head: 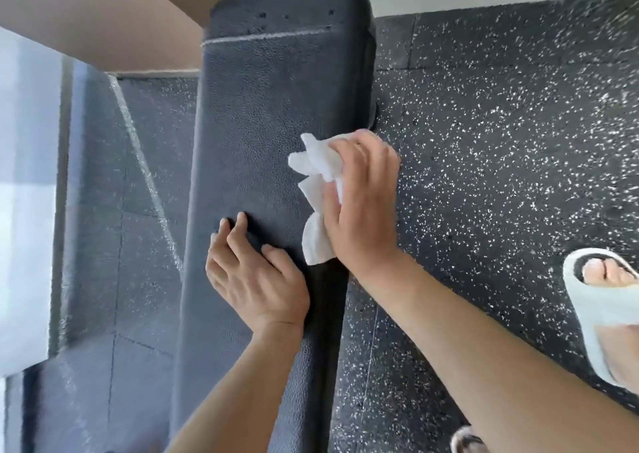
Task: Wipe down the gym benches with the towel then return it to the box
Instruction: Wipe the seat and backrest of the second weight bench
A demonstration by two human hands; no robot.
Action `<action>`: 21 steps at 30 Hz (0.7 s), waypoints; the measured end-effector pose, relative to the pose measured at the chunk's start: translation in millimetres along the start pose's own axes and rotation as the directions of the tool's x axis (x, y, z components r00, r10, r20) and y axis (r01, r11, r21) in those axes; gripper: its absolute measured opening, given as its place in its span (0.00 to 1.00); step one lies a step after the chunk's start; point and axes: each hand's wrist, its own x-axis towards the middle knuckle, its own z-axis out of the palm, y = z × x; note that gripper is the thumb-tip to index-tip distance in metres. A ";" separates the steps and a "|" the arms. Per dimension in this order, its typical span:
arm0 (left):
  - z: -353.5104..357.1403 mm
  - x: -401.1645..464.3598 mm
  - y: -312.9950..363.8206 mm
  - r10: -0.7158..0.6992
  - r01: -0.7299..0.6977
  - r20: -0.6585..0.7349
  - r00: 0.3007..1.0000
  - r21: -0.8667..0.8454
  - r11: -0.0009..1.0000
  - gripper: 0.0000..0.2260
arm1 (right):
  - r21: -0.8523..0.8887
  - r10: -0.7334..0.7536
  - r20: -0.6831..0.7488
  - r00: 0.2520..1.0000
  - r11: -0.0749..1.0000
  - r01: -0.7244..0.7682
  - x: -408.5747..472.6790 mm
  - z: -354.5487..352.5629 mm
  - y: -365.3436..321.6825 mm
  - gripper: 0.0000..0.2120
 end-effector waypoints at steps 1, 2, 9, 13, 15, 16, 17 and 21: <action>-0.4 0.2 0.1 -0.002 0.002 0.002 1.000 0.001 1.000 0.26 | -0.086 -0.093 0.036 0.995 0.992 0.096 16.2 -0.5 1.2 0.19; -0.8 0.6 0.2 -0.004 0.004 0.007 1.000 0.004 1.000 0.26 | -0.154 -0.180 0.085 0.980 0.969 0.191 30.0 0.2 1.2 0.16; -2.6 0.3 0.0 -0.049 0.049 0.044 0.998 -0.004 0.999 0.26 | -0.147 -0.477 0.577 0.663 0.738 0.658 90.6 17.7 -27.2 0.16; -4.0 2.0 -0.6 -0.034 0.034 0.037 0.999 -0.002 0.999 0.26 | -0.080 -0.518 0.709 0.477 0.613 0.786 128.5 54.8 -47.5 0.21; -3.8 1.2 -0.8 -0.039 0.039 0.033 0.999 -0.006 0.999 0.25 | -0.031 -0.530 0.747 0.402 0.576 0.817 155.0 81.4 -63.2 0.19; -4.3 1.1 0.7 -0.043 0.043 0.024 0.999 -0.016 0.999 0.25 | -0.022 -0.526 0.765 0.372 0.556 0.831 167.5 93.4 -70.9 0.18; -5.1 1.1 1.8 -0.044 0.045 0.016 0.999 -0.018 0.999 0.25 | -0.017 -0.524 0.776 0.351 0.540 0.842 176.7 103.7 -77.8 0.17; -5.9 1.5 -0.8 -0.041 0.041 0.020 0.999 0.001 0.999 0.25 | -0.036 -0.521 0.752 0.404 0.580 0.814 175.3 105.5 -82.4 0.15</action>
